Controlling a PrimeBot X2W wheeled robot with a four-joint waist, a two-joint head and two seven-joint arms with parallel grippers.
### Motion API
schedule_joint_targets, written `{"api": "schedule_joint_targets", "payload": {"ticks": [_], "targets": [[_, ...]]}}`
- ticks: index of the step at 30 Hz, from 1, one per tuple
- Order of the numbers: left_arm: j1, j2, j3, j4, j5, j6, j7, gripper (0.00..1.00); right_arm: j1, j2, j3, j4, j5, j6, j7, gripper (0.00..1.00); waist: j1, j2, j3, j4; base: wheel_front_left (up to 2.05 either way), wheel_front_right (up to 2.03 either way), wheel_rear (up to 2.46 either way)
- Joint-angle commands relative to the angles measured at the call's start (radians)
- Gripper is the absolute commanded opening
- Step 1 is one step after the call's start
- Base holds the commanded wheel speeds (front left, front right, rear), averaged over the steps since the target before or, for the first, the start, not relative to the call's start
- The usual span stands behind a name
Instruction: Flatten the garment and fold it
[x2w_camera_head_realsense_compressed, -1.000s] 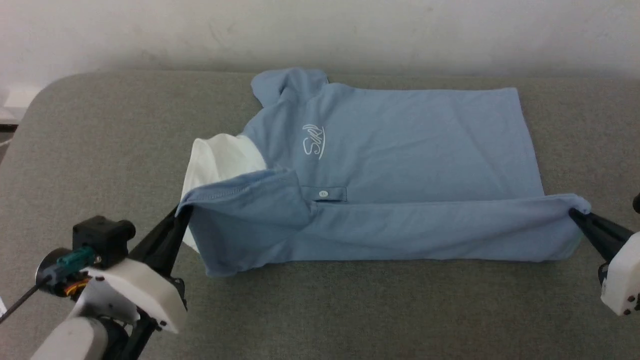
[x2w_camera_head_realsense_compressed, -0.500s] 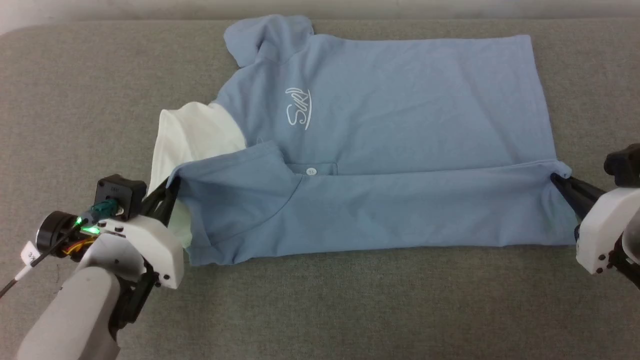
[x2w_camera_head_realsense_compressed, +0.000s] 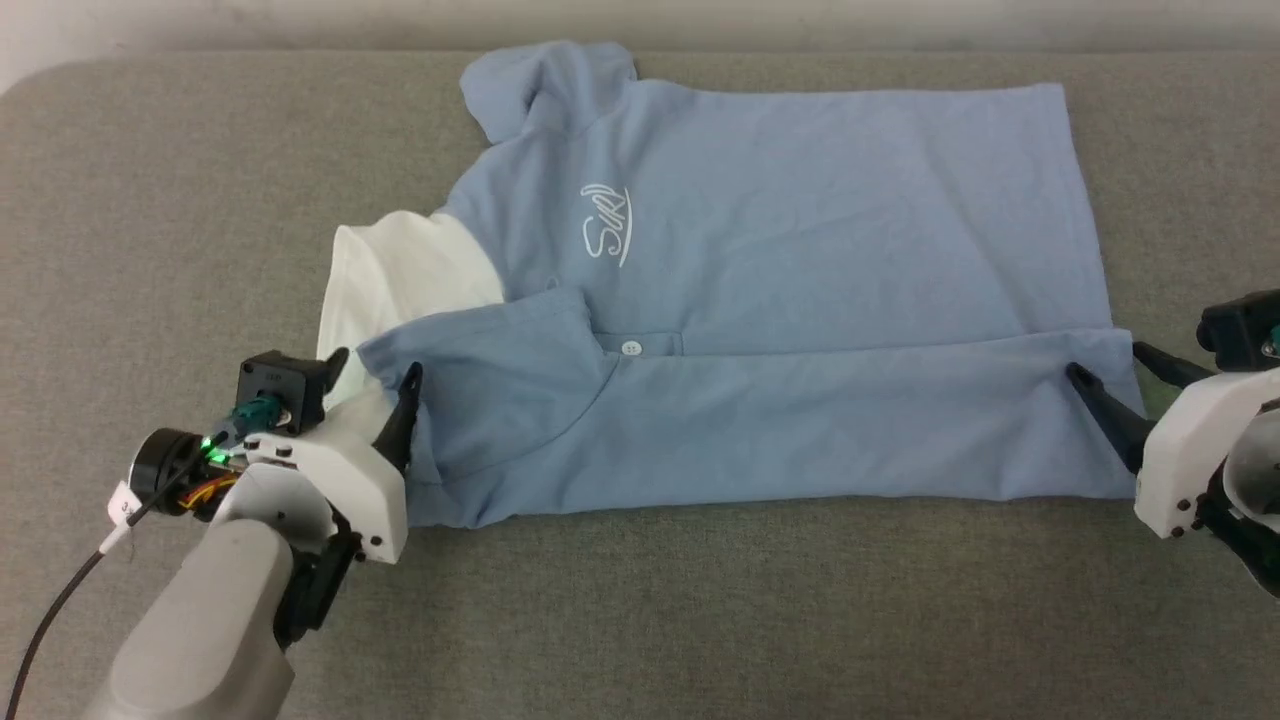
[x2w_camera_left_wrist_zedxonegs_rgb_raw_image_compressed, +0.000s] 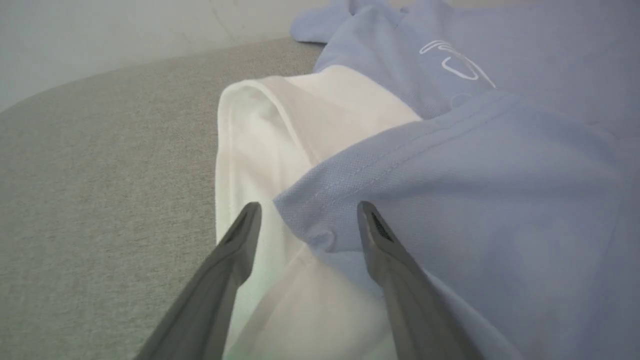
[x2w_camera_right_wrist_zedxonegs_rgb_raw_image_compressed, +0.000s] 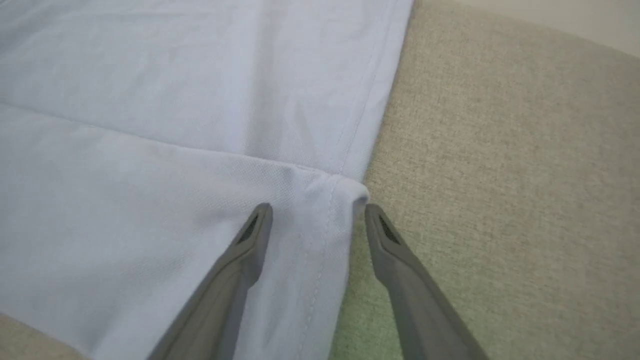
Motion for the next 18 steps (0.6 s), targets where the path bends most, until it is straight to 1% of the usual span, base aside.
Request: {"api": "schedule_joint_targets", "payload": {"ticks": [1,3,6,10,12,13,16,18], "targets": [[0.002,-0.015,0.011,0.007,-0.005,0.014,-0.028,1.0,-0.005,0.02,-0.016,0.007,0.018,-0.002,-0.017,1.0,0.0,0.0,-0.04,0.003,0.0,0.0,0.0],[0.02,-0.028,0.026,0.001,-0.023,0.028,-0.047,1.0,0.008,0.027,-0.027,0.013,0.013,-0.002,-0.028,1.0,0.0,0.0,-0.065,0.007,0.0,0.0,0.0],[0.064,-0.058,0.066,-0.034,-0.067,0.065,-0.083,1.0,0.042,0.049,-0.067,0.016,-0.005,-0.002,-0.048,1.0,0.0,0.0,-0.103,0.014,0.0,0.0,0.0],[0.155,-0.11,0.137,-0.121,-0.148,0.12,-0.134,1.0,0.112,0.114,-0.168,0.008,-0.035,-0.002,-0.054,1.0,0.0,0.0,-0.147,0.018,0.0,0.0,0.0],[0.204,-0.123,0.149,-0.164,-0.164,0.142,-0.145,1.0,0.154,0.144,-0.217,0.002,-0.074,-0.002,-0.045,1.0,0.0,0.0,-0.164,0.02,0.0,0.0,0.0],[0.204,-0.123,0.149,-0.164,-0.164,0.142,-0.145,1.0,0.154,0.144,-0.217,0.002,-0.074,-0.002,-0.045,1.0,0.0,0.0,-0.164,0.02,0.0,0.0,0.0],[0.272,-0.137,0.155,-0.223,-0.182,0.168,-0.144,1.0,0.211,0.205,-0.308,-0.015,-0.135,-0.002,-0.018,1.0,0.0,0.0,-0.18,0.022,0.0,0.0,0.0],[0.307,-0.13,0.141,-0.259,-0.176,0.18,-0.126,1.0,0.246,0.258,-0.38,-0.033,-0.177,-0.002,0.01,1.0,0.0,0.0,-0.186,0.025,0.0,0.0,0.0]]}}
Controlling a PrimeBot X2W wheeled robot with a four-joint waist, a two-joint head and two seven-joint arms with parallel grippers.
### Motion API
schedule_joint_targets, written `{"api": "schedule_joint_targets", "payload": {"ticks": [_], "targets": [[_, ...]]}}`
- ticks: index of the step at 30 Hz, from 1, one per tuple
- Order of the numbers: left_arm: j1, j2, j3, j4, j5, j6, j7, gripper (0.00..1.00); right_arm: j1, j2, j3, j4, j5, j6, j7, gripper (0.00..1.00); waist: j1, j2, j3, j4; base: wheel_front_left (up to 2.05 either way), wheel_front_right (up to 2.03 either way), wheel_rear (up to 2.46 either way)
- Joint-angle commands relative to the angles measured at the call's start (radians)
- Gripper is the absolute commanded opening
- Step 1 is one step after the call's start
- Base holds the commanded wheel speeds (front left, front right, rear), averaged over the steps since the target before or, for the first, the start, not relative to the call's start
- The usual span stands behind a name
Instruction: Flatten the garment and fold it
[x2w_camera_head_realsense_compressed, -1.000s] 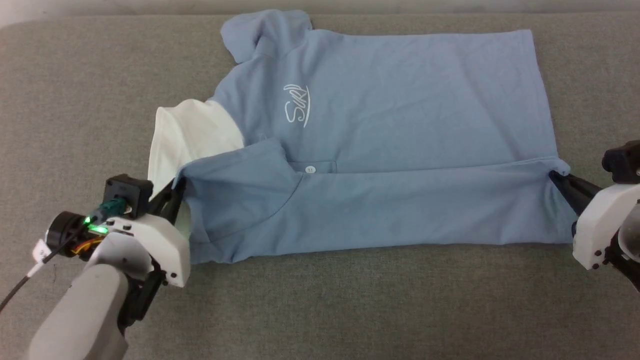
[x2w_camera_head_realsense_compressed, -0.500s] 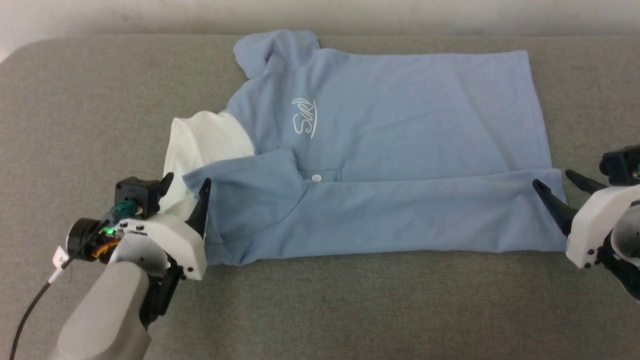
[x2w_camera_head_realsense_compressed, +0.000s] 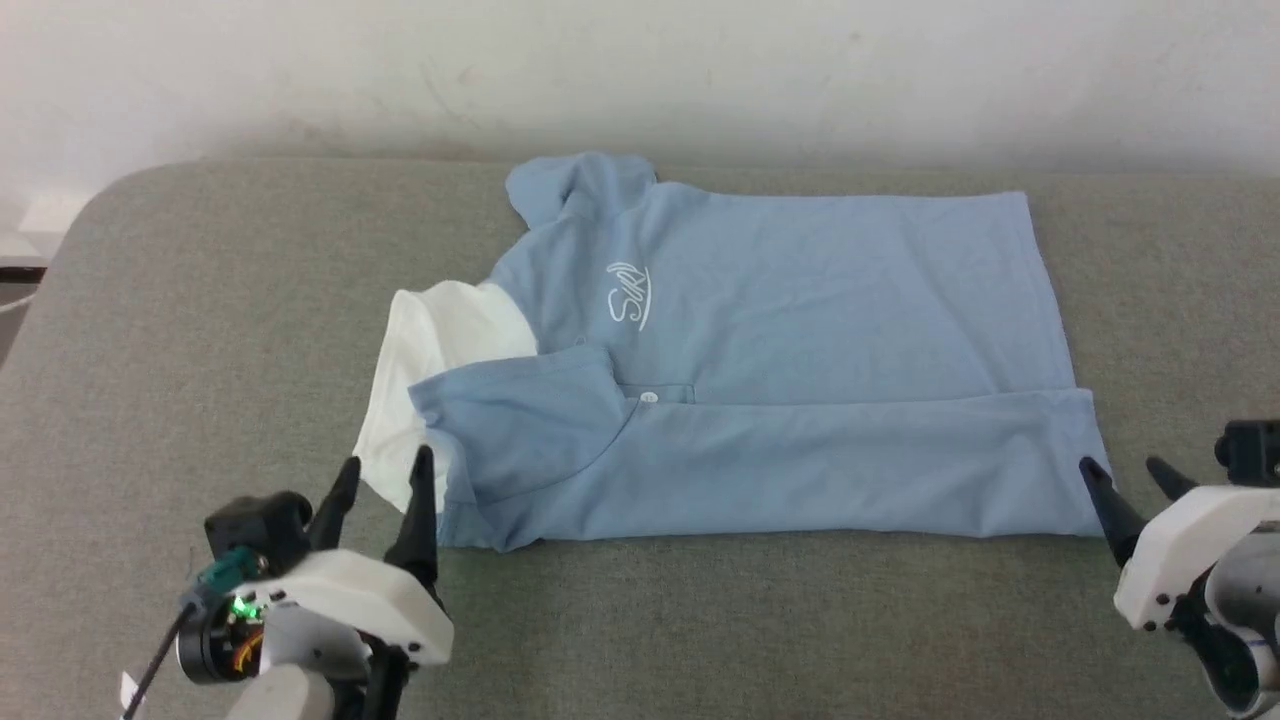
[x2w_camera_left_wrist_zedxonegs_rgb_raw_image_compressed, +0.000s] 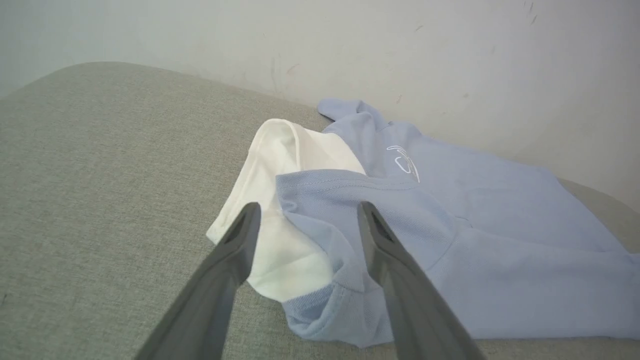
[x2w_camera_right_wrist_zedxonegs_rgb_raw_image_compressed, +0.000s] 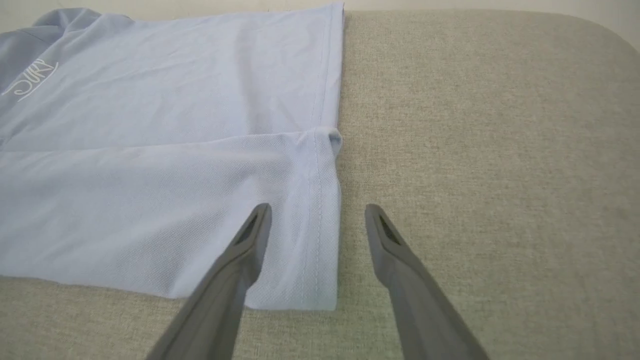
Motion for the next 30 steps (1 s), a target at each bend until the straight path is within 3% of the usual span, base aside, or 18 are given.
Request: {"api": "schedule_joint_targets", "payload": {"ticks": [1,8,11,24,30], "targets": [[0.021,0.009,-0.009,-0.023,0.008,0.013,0.011,1.0,0.026,0.039,-0.045,-0.018,-0.035,-0.001,0.021,1.0,0.0002,0.0,-0.014,0.007,0.0,0.0,0.0],[0.083,0.033,-0.069,-0.093,0.029,0.045,0.115,1.0,0.109,0.244,-0.25,-0.148,-0.185,-0.001,0.154,1.0,0.0002,0.0,-0.009,0.003,0.0,0.0,0.0],[0.081,0.04,-0.088,-0.088,0.044,0.057,0.143,1.0,0.129,0.289,-0.283,-0.213,-0.219,-0.001,0.191,1.0,0.0002,0.0,0.005,-0.004,0.0,0.0,0.0],[0.013,0.009,-0.064,0.053,0.031,0.096,0.145,1.0,0.159,0.325,-0.311,-0.362,-0.235,-0.001,0.244,1.0,0.0002,0.0,0.085,-0.042,0.0,0.0,0.0],[0.007,0.02,-0.102,0.135,0.036,0.106,0.234,1.0,0.148,0.326,-0.307,-0.376,-0.224,-0.001,0.242,1.0,0.0002,0.0,0.113,-0.048,0.0,0.0,0.0]]}}
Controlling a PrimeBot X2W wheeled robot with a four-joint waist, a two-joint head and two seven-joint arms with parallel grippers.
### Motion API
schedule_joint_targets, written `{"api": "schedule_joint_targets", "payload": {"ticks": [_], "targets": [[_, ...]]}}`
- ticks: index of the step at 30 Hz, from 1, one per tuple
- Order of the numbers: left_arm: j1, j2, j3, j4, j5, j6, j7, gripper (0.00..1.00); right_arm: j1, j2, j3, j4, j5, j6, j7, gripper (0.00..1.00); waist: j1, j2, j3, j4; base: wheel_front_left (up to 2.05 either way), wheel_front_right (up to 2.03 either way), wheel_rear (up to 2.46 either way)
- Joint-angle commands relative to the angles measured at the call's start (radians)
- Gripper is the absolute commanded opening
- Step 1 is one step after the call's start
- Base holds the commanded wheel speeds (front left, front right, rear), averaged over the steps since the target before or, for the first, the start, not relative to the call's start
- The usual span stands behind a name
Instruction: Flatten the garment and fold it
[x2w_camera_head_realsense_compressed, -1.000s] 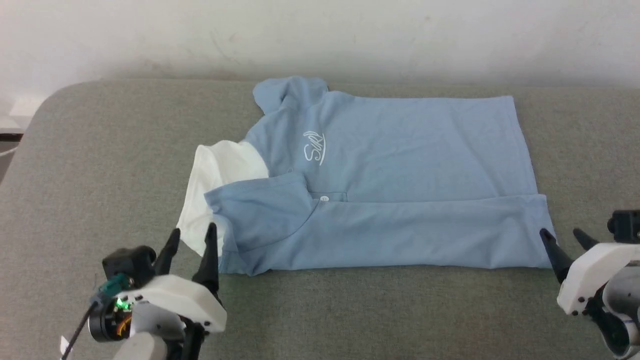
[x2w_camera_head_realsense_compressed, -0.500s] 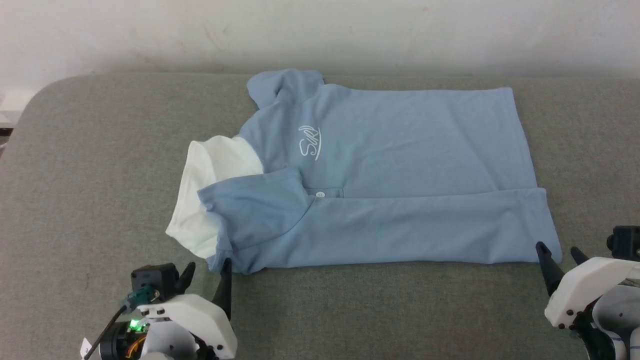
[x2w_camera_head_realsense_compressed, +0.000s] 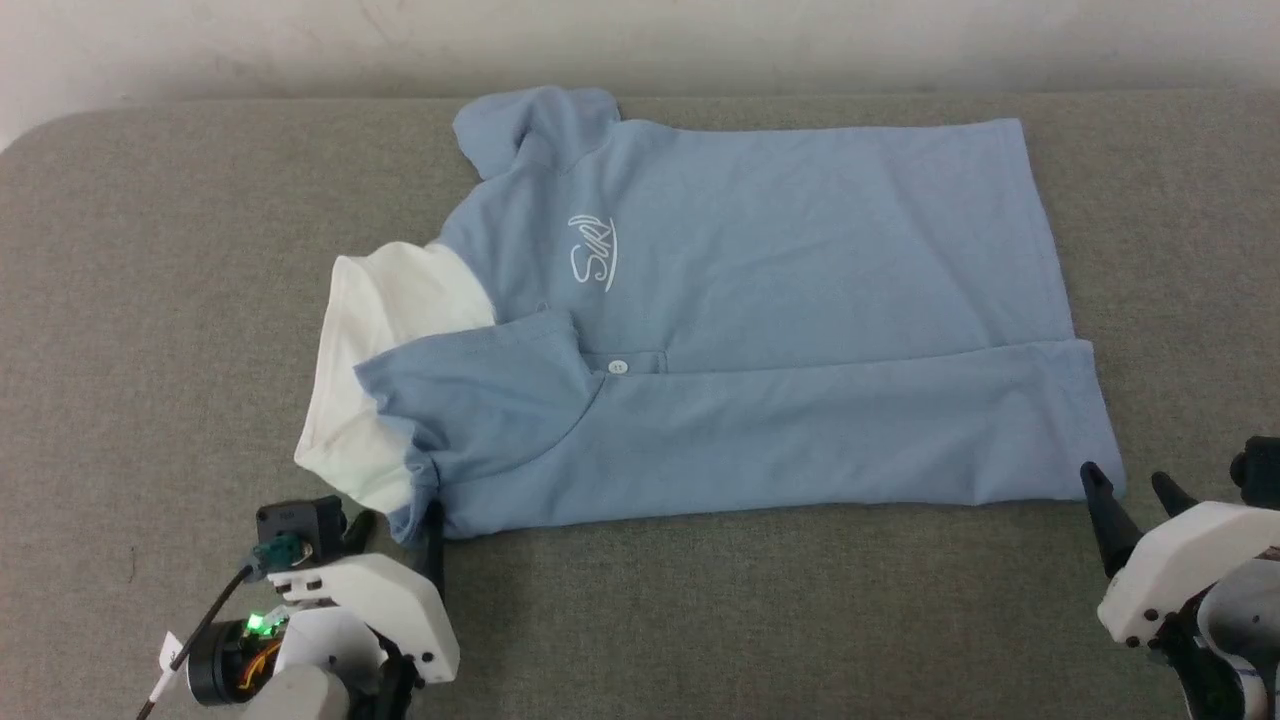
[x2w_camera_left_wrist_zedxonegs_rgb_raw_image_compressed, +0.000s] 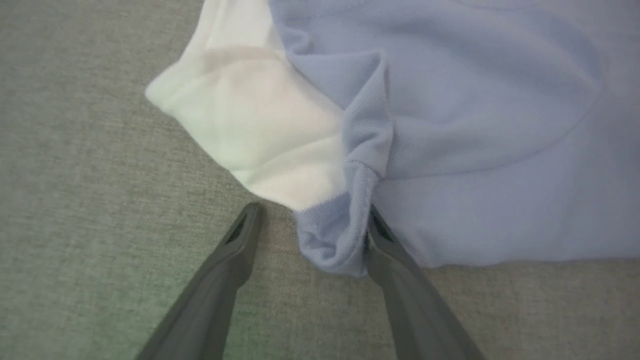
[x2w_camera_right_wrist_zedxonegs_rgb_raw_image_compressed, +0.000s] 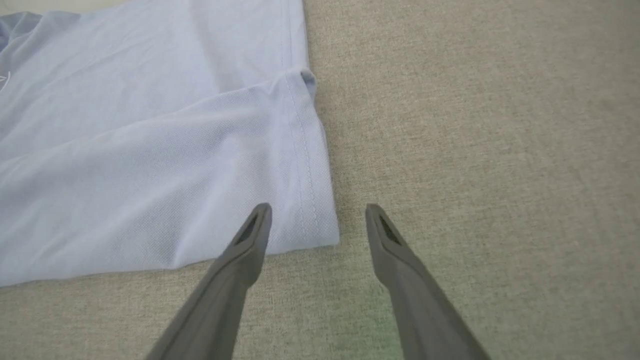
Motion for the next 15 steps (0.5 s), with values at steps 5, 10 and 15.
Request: {"api": "schedule_joint_targets", "payload": {"ticks": [5,10,15], "targets": [[0.005,-0.023,-0.021,0.066,-0.014,-0.02,0.006,0.0,0.004,0.004,0.011,-0.005,-0.008,-0.001,0.007,1.0,0.0001,0.0,-0.004,0.014,0.0,0.0,0.0],[0.002,-0.021,-0.015,0.039,-0.002,-0.026,-0.054,0.0,0.003,0.004,-0.014,0.006,-0.054,-0.001,0.037,1.0,0.0001,0.0,-0.028,0.036,0.0,0.0,0.0],[0.005,-0.011,-0.022,-0.038,0.02,-0.026,-0.087,0.0,-0.038,0.004,-0.044,0.071,-0.079,-0.001,0.07,1.0,0.0001,0.0,-0.03,0.058,0.0,0.0,0.0]]}}
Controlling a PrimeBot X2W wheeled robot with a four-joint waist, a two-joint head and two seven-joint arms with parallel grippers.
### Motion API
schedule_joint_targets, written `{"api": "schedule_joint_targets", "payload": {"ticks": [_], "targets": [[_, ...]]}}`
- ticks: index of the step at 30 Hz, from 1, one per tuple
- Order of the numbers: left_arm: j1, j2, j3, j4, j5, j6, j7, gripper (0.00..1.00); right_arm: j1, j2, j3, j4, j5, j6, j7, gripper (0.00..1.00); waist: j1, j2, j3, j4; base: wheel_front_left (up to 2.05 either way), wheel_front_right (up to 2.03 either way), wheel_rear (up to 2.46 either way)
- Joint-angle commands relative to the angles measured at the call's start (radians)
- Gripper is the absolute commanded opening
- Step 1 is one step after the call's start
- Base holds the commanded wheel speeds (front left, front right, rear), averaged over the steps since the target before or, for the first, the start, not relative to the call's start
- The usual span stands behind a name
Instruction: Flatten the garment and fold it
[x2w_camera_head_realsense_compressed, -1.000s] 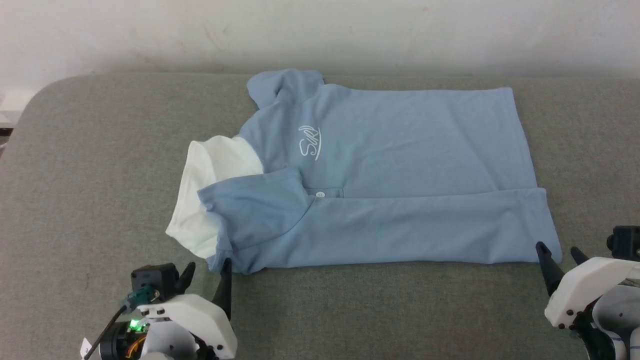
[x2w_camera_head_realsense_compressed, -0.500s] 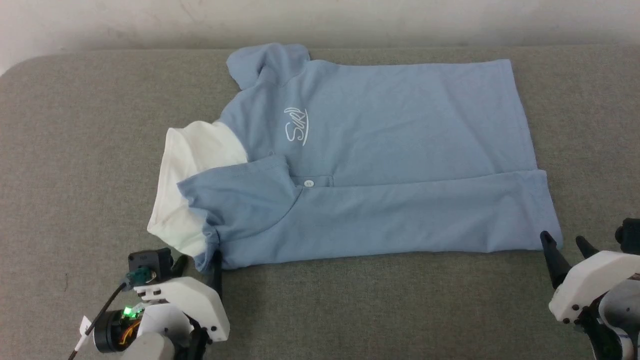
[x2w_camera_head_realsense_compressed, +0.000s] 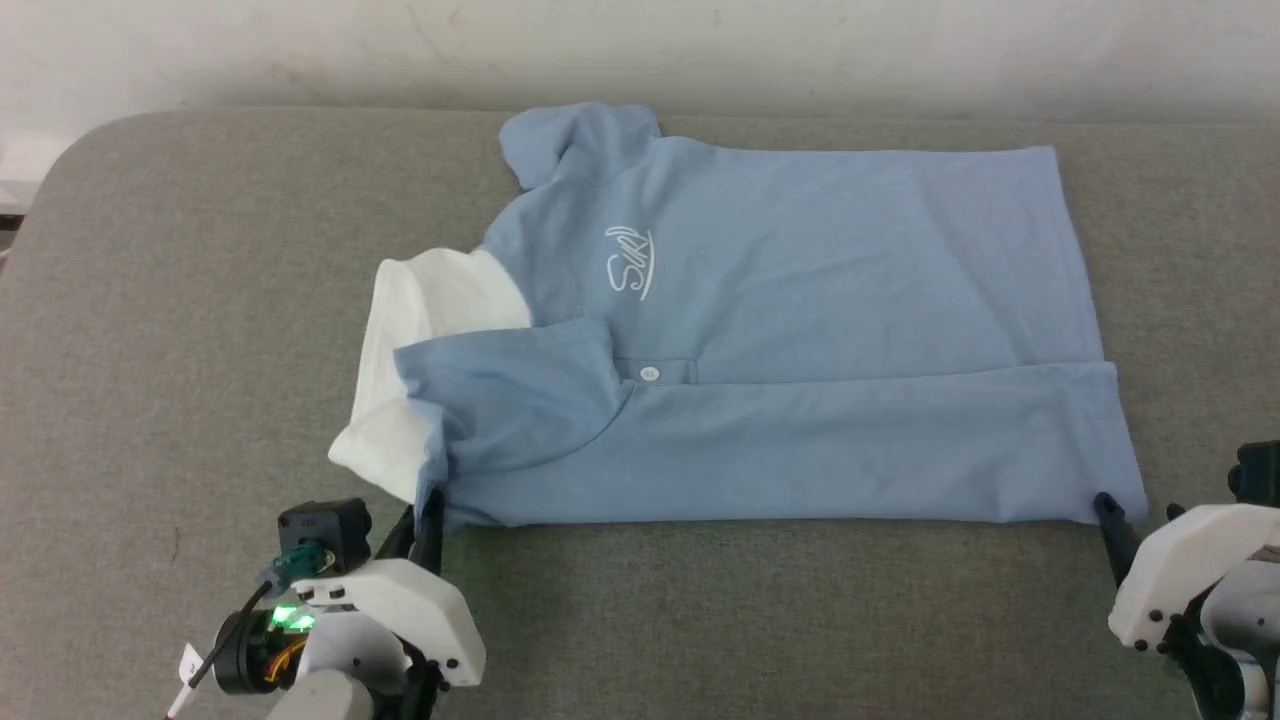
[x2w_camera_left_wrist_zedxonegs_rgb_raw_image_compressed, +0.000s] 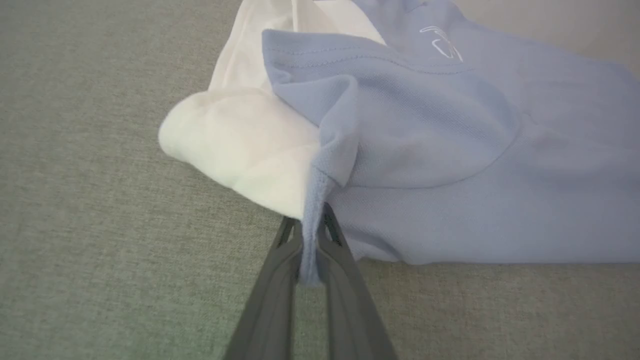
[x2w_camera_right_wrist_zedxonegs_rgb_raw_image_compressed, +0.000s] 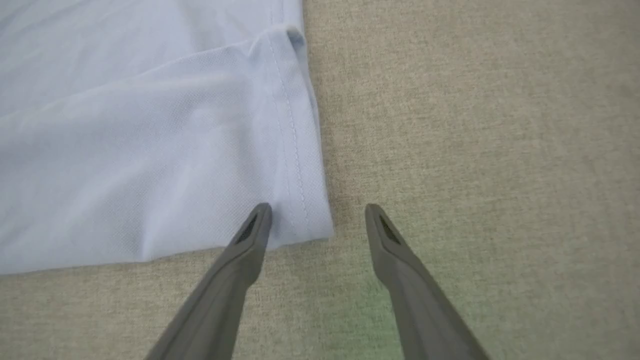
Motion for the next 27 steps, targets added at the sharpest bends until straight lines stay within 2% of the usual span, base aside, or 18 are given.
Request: {"api": "schedule_joint_targets", "payload": {"ticks": [1,5,8,9,10,18,23,27], "targets": [[0.008,0.01,-0.004,-0.027,0.017,0.003,-0.009,0.0,-0.032,0.002,-0.012,0.028,-0.025,-0.001,0.011,1.0,-0.0001,0.0,0.001,0.015,0.0,0.0,0.0],[0.007,0.017,-0.016,-0.078,0.033,0.004,-0.013,0.0,-0.066,0.002,-0.029,0.078,-0.084,-0.001,0.01,1.0,-0.0001,0.0,0.017,0.028,0.0,0.0,0.0],[0.0,0.019,-0.022,-0.1,0.039,0.003,-0.015,0.0,-0.078,0.002,-0.036,0.127,-0.086,-0.001,0.02,1.0,-0.0001,0.0,0.027,0.036,0.0,0.0,0.0],[-0.002,0.02,-0.024,-0.103,0.041,0.003,-0.014,0.0,-0.078,0.002,-0.034,0.142,-0.088,-0.001,0.026,0.46,-0.0001,0.0,0.028,0.038,0.0,0.0,0.0],[-0.003,0.02,-0.025,-0.109,0.043,0.006,-0.012,0.0,-0.078,0.002,-0.035,0.155,-0.085,-0.001,0.028,0.0,-0.0001,0.0,0.028,0.039,0.0,0.0,0.0],[0.021,0.05,-0.022,-0.113,0.05,0.022,-0.001,0.0,-0.061,0.002,-0.056,0.164,-0.042,-0.001,-0.011,0.0,-0.0001,0.0,-0.022,0.033,0.0,0.0,0.0],[0.057,0.084,-0.019,-0.121,0.044,0.021,0.016,0.0,-0.008,0.002,-0.061,0.092,-0.003,-0.001,-0.003,0.0,-0.0001,0.0,-0.082,0.023,0.0,0.0,0.0],[0.103,0.119,-0.026,-0.148,0.04,0.021,0.05,0.0,0.061,0.002,-0.055,-0.01,0.031,-0.001,0.048,0.0,-0.0001,0.0,-0.122,0.019,0.0,0.0,0.0]]}}
